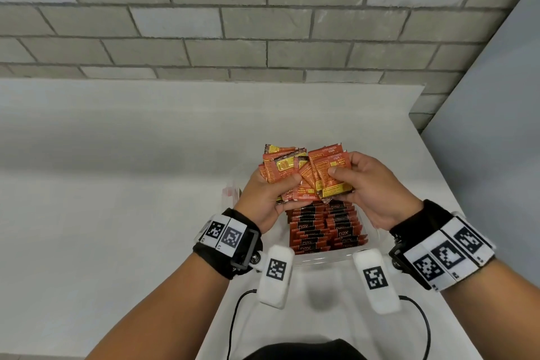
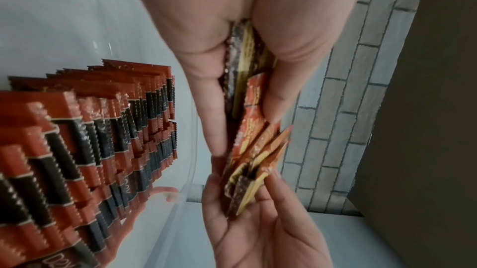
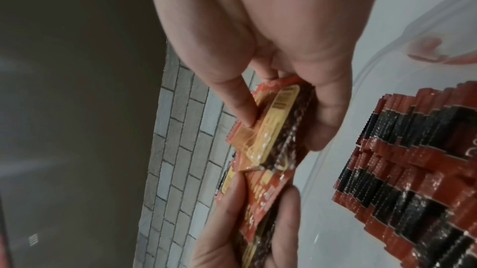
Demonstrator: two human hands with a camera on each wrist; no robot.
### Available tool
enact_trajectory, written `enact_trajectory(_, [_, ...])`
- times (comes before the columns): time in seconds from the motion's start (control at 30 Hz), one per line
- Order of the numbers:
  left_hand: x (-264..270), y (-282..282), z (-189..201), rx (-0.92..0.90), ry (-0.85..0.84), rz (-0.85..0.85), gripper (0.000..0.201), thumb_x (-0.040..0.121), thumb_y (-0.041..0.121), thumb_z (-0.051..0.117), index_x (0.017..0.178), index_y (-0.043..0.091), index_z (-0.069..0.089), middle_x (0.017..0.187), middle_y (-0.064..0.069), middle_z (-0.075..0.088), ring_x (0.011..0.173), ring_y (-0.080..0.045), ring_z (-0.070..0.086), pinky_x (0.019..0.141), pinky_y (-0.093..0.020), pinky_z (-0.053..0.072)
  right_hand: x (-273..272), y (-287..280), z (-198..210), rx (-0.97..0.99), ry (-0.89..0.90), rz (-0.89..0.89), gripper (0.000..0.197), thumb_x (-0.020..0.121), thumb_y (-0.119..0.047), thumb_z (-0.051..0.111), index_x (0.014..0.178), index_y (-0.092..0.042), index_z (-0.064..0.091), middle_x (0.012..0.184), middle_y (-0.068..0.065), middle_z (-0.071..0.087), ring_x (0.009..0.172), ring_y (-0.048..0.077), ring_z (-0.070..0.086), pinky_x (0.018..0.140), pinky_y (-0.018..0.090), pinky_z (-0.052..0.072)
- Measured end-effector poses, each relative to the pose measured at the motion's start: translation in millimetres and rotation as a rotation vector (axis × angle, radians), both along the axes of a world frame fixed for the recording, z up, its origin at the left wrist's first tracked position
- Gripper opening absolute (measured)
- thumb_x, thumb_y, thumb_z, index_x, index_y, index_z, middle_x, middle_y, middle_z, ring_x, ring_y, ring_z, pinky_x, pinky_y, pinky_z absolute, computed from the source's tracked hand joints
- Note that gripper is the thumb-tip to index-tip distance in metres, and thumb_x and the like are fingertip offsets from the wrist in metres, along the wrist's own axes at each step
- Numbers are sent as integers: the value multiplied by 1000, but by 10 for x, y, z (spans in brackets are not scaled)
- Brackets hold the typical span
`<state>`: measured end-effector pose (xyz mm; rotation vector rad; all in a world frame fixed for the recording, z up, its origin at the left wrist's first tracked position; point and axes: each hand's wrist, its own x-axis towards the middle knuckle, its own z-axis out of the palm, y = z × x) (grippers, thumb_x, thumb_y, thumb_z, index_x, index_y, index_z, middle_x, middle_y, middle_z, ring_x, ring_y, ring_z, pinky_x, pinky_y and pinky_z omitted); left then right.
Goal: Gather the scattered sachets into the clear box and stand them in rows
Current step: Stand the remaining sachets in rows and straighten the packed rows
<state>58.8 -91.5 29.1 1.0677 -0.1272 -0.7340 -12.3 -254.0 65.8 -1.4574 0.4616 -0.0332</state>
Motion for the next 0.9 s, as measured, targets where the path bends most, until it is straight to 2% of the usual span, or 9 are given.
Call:
enact_trajectory(0.1, [10, -23, 6, 22, 9, 42, 27, 88, 4, 61, 114, 11, 61, 104, -9, 72, 95, -27, 70, 69, -41, 60, 18, 7, -8, 9, 10, -4, 15, 91, -6, 58, 103, -13, 55, 100, 8, 69, 84, 19, 69, 77, 39, 56])
enact_trajectory(0.23, [62, 22, 44, -50, 171, 81, 14, 96, 9, 47, 103, 9, 59, 96, -12, 72, 84, -29, 72, 67, -47, 60, 34, -59, 45, 29, -45, -45, 18, 92, -4, 56, 105, -16, 59, 93, 2, 72, 78, 12, 69, 68, 31, 56])
enact_trajectory(0.33, [72, 55, 47, -7, 82, 48, 15, 96, 9, 52, 107, 8, 61, 103, -12, 72, 90, -28, 71, 65, -43, 61, 34, -82, 56, 81, -49, -21, 19, 92, -3, 54, 106, -12, 62, 91, 2, 72, 80, 12, 69, 68, 27, 56])
enact_trajectory(0.43, [26, 41, 44, 70, -19, 5, 23, 91, 14, 59, 114, 11, 61, 108, -10, 72, 94, -25, 71, 63, -36, 61, 34, -43, 33, 90, 2, 21, 16, 92, -3, 55, 105, -10, 62, 93, 5, 71, 83, 15, 68, 76, 33, 56])
enact_trajectory(0.5, [15, 27, 33, 94, -45, -6, 26, 91, 14, 59, 117, 10, 60, 107, -9, 72, 94, -23, 71, 63, -35, 61, 33, -20, 19, 78, 32, 33, 14, 91, -5, 57, 104, -12, 59, 93, 5, 72, 83, 17, 69, 77, 37, 56])
enact_trajectory(0.57, [10, 34, 34, 59, -4, -4, 20, 95, 12, 55, 114, 10, 60, 103, -9, 72, 91, -25, 71, 64, -38, 61, 28, -28, 20, 54, 39, 28, 13, 91, -6, 58, 101, -13, 57, 89, 4, 72, 80, 16, 70, 74, 37, 56])
enact_trajectory(0.67, [35, 72, 44, -76, 156, 2, 20, 97, 6, 43, 110, 7, 58, 100, -14, 72, 90, -32, 70, 73, -48, 59, 13, -74, 34, 48, 17, 3, 16, 91, -4, 57, 101, -16, 56, 89, 2, 72, 76, 14, 69, 72, 36, 54])
enact_trajectory(0.77, [33, 87, 38, -74, 114, -21, 22, 96, 2, 45, 113, 8, 58, 107, -14, 70, 97, -34, 68, 79, -50, 57, 4, -82, 33, 73, 12, 27, 18, 91, -3, 55, 105, -15, 59, 93, 2, 72, 80, 14, 70, 76, 35, 55])
enact_trajectory(0.9, [-10, 48, 32, -14, 13, -78, 26, 94, 9, 52, 118, 16, 59, 110, -7, 72, 102, -26, 68, 82, -42, 58, 9, -26, 13, 105, 37, 48, 21, 91, -4, 56, 110, -12, 58, 99, 5, 72, 88, 18, 69, 83, 38, 54])
